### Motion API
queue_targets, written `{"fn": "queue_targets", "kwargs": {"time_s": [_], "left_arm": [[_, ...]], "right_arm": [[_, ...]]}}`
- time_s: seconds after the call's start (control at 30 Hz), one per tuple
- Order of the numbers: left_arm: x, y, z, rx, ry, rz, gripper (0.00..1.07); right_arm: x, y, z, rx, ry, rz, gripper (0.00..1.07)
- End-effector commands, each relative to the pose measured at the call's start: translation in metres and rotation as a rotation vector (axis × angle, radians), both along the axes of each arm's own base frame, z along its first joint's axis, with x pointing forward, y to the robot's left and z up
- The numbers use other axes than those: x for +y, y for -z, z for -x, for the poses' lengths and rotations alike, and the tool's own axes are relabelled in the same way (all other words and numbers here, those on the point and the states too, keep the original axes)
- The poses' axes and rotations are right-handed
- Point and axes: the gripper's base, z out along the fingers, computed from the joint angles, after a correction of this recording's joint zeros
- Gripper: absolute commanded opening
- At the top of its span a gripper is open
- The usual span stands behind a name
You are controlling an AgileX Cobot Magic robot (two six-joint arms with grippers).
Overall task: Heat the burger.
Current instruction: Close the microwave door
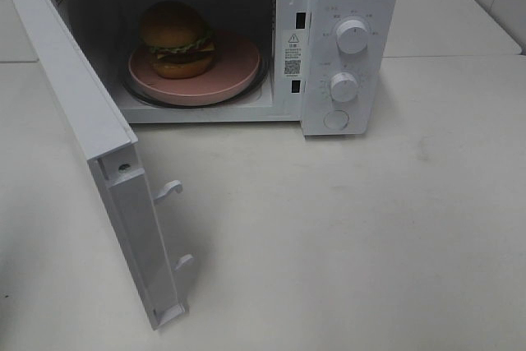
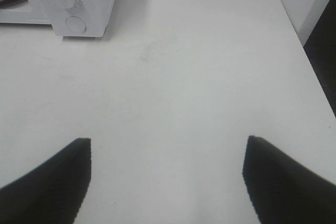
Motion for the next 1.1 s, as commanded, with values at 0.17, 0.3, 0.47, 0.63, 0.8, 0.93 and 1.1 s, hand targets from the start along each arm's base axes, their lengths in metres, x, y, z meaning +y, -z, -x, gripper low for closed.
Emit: {"fn": "queue_targets", "kwargs": {"time_s": [0.17, 0.3, 0.47, 0.63, 0.8, 0.93, 1.1], "left_arm": [[0.01, 0.023, -0.024, -0.139, -0.101, 0.01, 0.0], [0.017, 0.041, -0.036, -0.182, -0.155, -0.029, 0.0], [0.015, 0.051, -0.045, -0.235, -0.138, -0.068, 0.0], [0.0, 0.065, -0.062, -0.19, -0.024, -0.061, 0.0], [-0.016, 0.08, -0.075, -0.14, 0.087, -0.032, 0.0], [-0.035, 0.088, -0.084, -0.153, 0.203, 0.004, 0.0], [-0.057, 0.096, -0.093, -0.155, 0.34, 0.022, 0.0]], "right_arm": [[0.0, 0.0, 0.004, -0.032, -0.004, 0.004, 0.76], [0.0, 0.0, 0.004, -0.032, -0.004, 0.004, 0.76], [0.0, 0.0, 0.004, -0.032, -0.004, 0.004, 0.76], [0.0, 0.0, 0.004, -0.032, -0.004, 0.004, 0.76], [0.0, 0.0, 0.004, -0.032, -0.004, 0.004, 0.76], [0.0, 0.0, 0.004, -0.032, -0.004, 0.004, 0.76], [0.0, 0.0, 0.004, -0.032, -0.004, 0.004, 0.76]]}}
